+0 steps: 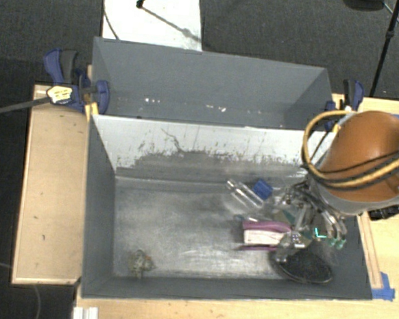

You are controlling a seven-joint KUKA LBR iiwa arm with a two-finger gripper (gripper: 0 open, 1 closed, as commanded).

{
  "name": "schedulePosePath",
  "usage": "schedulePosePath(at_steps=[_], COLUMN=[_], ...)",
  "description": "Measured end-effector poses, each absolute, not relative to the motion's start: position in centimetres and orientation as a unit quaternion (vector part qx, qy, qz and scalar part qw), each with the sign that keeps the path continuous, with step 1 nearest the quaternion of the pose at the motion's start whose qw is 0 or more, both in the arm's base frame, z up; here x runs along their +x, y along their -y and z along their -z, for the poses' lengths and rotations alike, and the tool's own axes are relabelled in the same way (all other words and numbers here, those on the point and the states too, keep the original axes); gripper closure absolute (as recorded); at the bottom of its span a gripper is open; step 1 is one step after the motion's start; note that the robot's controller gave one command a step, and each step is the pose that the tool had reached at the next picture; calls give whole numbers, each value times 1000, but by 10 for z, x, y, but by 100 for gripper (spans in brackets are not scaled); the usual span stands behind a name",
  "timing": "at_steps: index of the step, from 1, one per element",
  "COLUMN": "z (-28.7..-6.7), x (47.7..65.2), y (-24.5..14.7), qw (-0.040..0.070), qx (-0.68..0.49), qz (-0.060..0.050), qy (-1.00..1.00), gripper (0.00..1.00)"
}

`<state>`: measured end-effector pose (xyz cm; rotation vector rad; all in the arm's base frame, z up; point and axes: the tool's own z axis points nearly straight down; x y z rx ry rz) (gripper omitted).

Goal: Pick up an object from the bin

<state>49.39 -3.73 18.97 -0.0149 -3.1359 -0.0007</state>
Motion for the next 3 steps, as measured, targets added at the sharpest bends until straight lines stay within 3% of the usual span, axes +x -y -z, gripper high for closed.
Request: schedulePosePath(at_steps=[1, 2, 3], z=[-68, -74, -204], x=[534, 536, 539], y=[49, 49, 45], qw=[0, -4, -5], qx=[24, 25, 35], qz=[0, 0, -1], qy=[1000, 1000, 999], gripper=[0, 100, 100])
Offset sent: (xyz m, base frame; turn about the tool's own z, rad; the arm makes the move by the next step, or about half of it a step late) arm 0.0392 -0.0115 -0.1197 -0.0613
